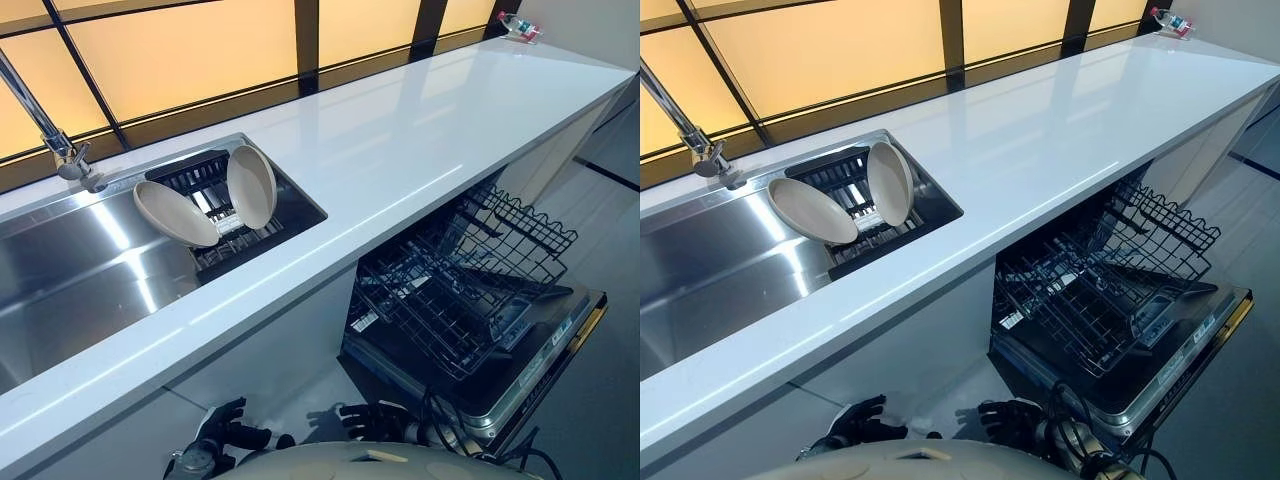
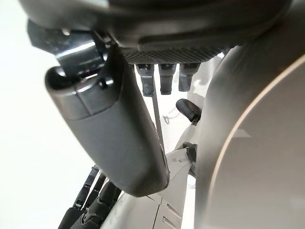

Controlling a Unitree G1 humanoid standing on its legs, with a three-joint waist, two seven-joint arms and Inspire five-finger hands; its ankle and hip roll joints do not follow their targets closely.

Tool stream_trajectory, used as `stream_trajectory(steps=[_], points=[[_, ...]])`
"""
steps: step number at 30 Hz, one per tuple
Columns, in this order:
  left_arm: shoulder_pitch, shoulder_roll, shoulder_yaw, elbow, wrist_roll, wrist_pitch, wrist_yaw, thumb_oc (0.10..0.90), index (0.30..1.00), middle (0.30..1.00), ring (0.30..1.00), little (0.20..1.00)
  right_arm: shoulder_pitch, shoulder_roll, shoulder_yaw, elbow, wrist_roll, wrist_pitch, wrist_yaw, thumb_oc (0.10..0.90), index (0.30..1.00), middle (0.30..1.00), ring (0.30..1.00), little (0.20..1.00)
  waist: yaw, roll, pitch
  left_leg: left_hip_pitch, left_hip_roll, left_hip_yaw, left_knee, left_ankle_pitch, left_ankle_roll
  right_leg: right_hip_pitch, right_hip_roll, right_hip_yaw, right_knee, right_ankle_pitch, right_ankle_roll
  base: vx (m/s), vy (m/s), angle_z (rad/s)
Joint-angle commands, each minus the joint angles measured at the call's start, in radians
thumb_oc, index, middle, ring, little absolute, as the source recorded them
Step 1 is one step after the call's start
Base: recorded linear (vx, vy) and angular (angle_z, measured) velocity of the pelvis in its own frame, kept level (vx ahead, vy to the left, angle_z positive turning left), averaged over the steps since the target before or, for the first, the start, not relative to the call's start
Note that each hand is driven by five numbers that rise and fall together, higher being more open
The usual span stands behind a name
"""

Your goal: Pick up plates and place into dishwasher.

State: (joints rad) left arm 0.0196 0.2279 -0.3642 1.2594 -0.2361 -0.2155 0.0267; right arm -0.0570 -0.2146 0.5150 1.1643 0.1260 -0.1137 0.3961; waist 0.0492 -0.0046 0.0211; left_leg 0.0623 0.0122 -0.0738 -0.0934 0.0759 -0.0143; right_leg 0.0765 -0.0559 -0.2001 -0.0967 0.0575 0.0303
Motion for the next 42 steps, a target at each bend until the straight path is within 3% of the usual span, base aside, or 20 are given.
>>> stream_trajectory(steps=[1,9,17,20,25,31,35,39,42], points=[[-0.062,-0.059,-0.057,-0.005,-0.004,-0.02,-0.029,0.8,0.9,0.9,0.9,0.9,-0.047,0.037,0.019,0.033,0.012,-0.02,0.024,0.8,0.9,0.9,0.9,0.9,0.012,-0.029,0.01,0.02,-0.105,0.03,0.006,-0.069,0.073,0.008,0.032,0.054,0.009,0.004,0.015,0.0,0.0,0.0],[-0.065,-0.06,-0.048,-0.002,-0.031,0.002,-0.018,0.8,0.9,0.9,0.9,0.9,-0.05,0.037,0.01,0.04,0.013,-0.017,0.032,0.8,0.9,0.9,0.9,0.9,0.011,-0.029,0.012,0.021,-0.104,0.032,0.006,-0.069,0.072,0.008,0.033,0.056,0.009,0.005,0.016,0.0,0.0,0.0],[-0.074,-0.057,-0.075,-0.006,0.079,-0.054,-0.018,0.8,0.9,0.9,0.9,0.9,-0.051,0.039,0.011,0.049,0.013,-0.012,0.039,0.8,0.9,0.9,0.9,0.9,0.004,-0.024,0.01,0.021,-0.1,0.039,0.006,-0.068,0.071,0.007,0.035,0.061,0.009,0.006,0.014,0.0,0.0,0.0],[-0.087,-0.047,-0.088,-0.023,0.048,-0.054,-0.029,0.8,0.9,0.9,0.9,0.9,-0.053,0.029,0.017,0.046,0.006,-0.009,0.045,0.8,0.9,0.9,0.9,0.9,-0.002,-0.018,0.011,0.023,-0.099,0.042,0.006,-0.069,0.07,0.006,0.036,0.066,0.009,0.005,0.014,0.0,0.0,0.0],[-0.115,-0.013,-0.113,-0.102,0.007,-0.088,-0.095,0.8,0.9,0.9,0.9,0.9,-0.055,-0.001,0.017,0.027,0.005,0.017,0.061,0.8,0.9,0.9,0.9,0.9,-0.012,-0.002,0.011,0.028,-0.096,0.047,0.006,-0.068,0.067,0.01,0.036,0.07,0.009,0.003,0.014,0.0,0.0,0.0],[-0.124,0.013,-0.138,-0.209,-0.032,-0.08,-0.213,0.8,0.9,0.9,0.9,0.9,-0.053,-0.018,0.009,0.018,-0.024,0.03,0.072,0.8,0.9,0.9,0.9,0.9,-0.019,0.014,0.005,0.031,-0.095,0.05,0.006,-0.066,0.064,0.012,0.035,0.073,0.009,0.003,0.014,0.0,0.0,0.0],[-0.115,0.045,-0.182,-0.368,-0.044,-0.045,-0.295,0.8,0.9,0.9,0.9,0.9,-0.044,-0.034,0.013,-0.011,-0.027,0.05,0.075,0.8,0.9,0.9,0.9,0.9,-0.023,0.022,0.006,0.031,-0.095,0.051,0.006,-0.066,0.062,0.012,0.035,0.077,0.009,0.001,0.015,0.01,0.019,-0.08],[-0.121,0.147,-0.236,-0.682,-0.005,0.047,-0.331,0.8,0.9,0.9,0.9,0.9,-0.031,-0.061,0.016,-0.081,-0.026,0.1,0.075,0.8,0.9,0.9,0.9,0.9,-0.023,0.032,0.014,0.028,-0.095,0.048,0.006,-0.066,0.063,0.007,0.033,0.078,0.009,0.001,0.017,-0.01,0.004,0.0],[-0.161,0.245,-0.229,-0.959,-0.014,0.16,-0.366,0.8,0.9,0.9,0.9,0.9,-0.02,-0.082,0.017,-0.123,-0.018,0.122,0.07,0.8,0.9,0.9,0.9,0.9,-0.019,0.037,0.022,0.025,-0.097,0.044,0.006,-0.064,0.067,0.006,0.03,0.074,0.009,0.002,0.021,-0.01,0.005,0.0]])
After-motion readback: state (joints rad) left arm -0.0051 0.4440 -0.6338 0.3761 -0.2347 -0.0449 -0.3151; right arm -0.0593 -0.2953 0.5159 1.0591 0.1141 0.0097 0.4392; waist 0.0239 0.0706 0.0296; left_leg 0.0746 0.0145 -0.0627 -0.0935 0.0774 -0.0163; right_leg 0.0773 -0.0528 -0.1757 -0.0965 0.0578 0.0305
